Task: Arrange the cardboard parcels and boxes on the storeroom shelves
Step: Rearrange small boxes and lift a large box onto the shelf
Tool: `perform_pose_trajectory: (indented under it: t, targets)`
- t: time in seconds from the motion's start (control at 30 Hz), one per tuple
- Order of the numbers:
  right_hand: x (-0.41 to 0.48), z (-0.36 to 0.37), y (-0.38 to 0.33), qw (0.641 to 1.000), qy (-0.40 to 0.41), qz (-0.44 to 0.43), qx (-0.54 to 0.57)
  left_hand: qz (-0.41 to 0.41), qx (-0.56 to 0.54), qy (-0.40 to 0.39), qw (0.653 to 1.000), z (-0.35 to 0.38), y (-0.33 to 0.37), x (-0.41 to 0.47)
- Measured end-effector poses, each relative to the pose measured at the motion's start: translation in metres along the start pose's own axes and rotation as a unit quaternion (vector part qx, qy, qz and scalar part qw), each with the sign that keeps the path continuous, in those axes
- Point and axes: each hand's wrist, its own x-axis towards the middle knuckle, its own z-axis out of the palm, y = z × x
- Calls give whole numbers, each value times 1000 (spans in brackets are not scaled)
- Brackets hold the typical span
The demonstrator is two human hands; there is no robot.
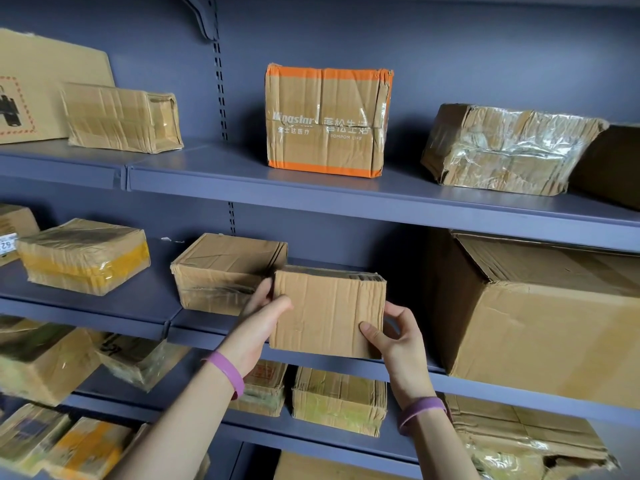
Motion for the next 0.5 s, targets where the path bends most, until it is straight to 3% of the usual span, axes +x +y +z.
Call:
perform_pose_trajectory:
  t: [0.07,0.17,0.5]
  targets:
    - [1,-2,3,1000,0,-4,2,-26,-34,47,998,1,1,2]
    - [2,-4,6,1000,7,-8,6,-26,-19,45,998,2,4,7]
    - [-2,-2,1,999,-23,-26,16,68,-42,94,992,4,1,4]
